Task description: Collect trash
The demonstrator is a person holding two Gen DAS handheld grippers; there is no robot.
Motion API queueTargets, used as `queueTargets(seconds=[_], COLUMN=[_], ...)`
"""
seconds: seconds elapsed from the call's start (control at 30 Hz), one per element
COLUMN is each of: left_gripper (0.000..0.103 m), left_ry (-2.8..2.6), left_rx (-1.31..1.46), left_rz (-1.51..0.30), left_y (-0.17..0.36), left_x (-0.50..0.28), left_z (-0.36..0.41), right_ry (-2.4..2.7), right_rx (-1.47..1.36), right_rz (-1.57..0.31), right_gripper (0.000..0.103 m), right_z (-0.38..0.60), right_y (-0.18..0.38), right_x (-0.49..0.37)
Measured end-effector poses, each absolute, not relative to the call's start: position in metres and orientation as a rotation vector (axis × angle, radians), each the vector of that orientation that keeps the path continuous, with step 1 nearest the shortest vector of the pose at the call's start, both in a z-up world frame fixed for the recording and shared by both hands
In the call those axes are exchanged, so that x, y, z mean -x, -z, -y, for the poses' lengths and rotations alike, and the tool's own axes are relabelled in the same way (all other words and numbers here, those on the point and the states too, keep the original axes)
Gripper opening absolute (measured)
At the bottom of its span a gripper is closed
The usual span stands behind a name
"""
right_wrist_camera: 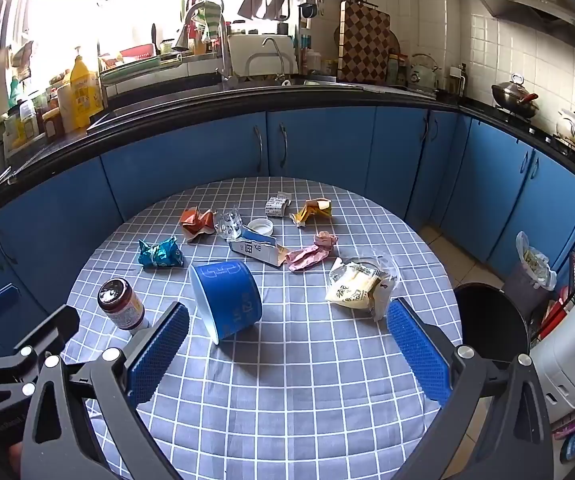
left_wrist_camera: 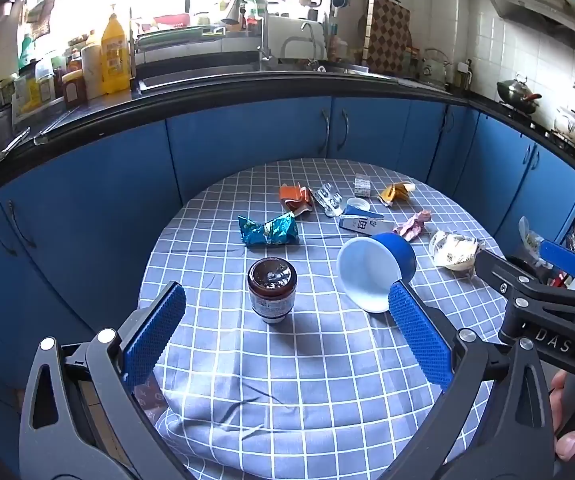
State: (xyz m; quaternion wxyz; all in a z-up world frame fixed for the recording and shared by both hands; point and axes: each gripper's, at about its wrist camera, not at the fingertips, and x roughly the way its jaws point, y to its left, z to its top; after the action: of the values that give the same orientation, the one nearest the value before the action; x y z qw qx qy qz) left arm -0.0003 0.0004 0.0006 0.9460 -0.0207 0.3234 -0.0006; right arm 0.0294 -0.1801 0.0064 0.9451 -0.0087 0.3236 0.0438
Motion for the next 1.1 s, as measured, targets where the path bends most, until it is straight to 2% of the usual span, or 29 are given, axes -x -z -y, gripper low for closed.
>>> queueTargets(seconds=[1.1], left_gripper=[0.100], left_ry=[0.005], left_rx=[0.049], left_rz=[-0.657], left_y=[-0.0031], left_x=[0.0023], left_z=[-0.0018], right_ry=[-0.090], right_rx=[0.019], right_rz=[-0.659], right_gripper=[0.097], right_z=[0.1789], right_y=[-0.0062], right_x=[-0.0285])
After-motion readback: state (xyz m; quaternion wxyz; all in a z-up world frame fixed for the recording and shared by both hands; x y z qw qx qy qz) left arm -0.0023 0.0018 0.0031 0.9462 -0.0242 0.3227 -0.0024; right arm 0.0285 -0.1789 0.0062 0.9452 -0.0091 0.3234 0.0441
